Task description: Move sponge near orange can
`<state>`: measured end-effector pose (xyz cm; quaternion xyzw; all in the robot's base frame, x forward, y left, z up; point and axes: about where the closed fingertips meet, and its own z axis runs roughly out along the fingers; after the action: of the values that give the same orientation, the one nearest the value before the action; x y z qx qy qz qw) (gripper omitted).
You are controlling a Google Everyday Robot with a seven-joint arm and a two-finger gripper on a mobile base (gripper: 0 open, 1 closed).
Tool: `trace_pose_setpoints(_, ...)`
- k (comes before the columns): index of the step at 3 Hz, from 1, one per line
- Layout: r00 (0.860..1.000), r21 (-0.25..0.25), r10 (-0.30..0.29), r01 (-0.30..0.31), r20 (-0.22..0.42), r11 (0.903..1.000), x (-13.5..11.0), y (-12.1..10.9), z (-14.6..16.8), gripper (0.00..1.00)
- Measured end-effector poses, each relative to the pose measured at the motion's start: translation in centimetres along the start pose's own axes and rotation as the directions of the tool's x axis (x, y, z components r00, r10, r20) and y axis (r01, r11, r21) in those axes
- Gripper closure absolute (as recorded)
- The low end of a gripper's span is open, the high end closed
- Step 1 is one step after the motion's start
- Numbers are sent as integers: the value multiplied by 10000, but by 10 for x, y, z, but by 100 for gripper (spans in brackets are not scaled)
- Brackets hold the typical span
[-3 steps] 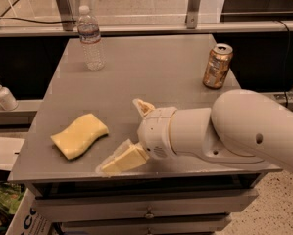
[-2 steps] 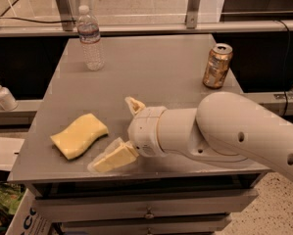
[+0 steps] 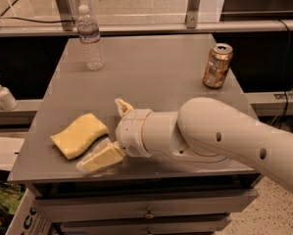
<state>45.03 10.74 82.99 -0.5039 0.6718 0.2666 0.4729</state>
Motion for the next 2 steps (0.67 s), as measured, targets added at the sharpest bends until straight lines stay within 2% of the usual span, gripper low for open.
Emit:
trace_pose_setpoints(1, 9999, -83, 110, -110, 79, 9999, 3, 3, 10, 18)
trace_pose_setpoints(2, 9997, -91, 184, -183, 138, 9998, 0, 5, 14, 41)
